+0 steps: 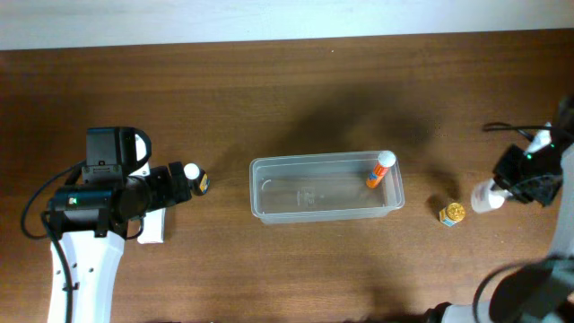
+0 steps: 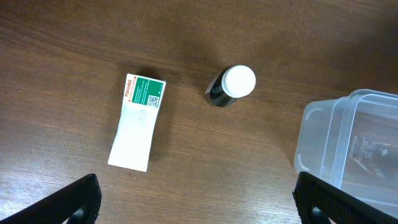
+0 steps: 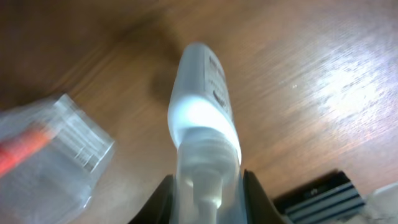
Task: Pack container
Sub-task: 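Grasp the white spray bottle with the right gripper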
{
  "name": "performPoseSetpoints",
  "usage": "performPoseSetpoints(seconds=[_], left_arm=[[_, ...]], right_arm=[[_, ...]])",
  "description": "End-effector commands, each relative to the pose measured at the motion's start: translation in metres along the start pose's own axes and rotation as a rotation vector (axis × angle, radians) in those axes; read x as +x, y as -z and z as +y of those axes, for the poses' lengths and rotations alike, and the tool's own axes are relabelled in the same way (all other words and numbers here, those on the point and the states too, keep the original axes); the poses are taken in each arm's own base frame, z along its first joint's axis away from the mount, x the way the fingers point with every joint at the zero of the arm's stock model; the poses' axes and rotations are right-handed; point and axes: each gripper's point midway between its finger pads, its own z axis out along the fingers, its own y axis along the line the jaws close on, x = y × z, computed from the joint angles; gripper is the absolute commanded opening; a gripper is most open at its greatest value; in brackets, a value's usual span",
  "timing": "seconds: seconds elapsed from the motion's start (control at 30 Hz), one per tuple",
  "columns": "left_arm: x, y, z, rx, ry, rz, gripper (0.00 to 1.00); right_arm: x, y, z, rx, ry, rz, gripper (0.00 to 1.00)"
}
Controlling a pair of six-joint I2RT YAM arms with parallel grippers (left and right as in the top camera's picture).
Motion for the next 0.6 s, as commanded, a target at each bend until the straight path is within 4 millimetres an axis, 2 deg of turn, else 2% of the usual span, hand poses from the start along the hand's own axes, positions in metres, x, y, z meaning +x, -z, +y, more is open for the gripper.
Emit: performPoseSetpoints(seconds=[0.0,0.13,0.17,0.27,0.4,0.57], left_arm=[[-0.005,0.004,-0.003,0.014,-0.021,-0.012,0.99],[-0.005,0.004,-0.003,0.014,-0.021,-0.012,0.99],[-0.005,0.004,-0.003,0.014,-0.021,-0.012,1.00],[-0.005,0.004,-0.003,0.014,-0.021,-0.012,0.99],[-0.005,0.004,-0.003,0.014,-0.021,-0.012,0.99],[-0.005,0.004,-0.003,0.014,-0.021,-0.012,0.99]], right_arm=[[0.018,0.055,0.037,-0.060,0.170,-0.149,0.17],[0.052,0.079,0.071,-0.104,0.332,-0.216,0.16],[0.067,0.085,0.085,-0.126,0.393,-0.231,0.17],[0.085,0.087,0.107,-0.153,0.474,-0.227,0.17],[0.101,0.072,0.131,-0.158,0.541,-0.172,0.17],[0.106,0.045,0.146,-0.140,0.572,-0.113,0.17]])
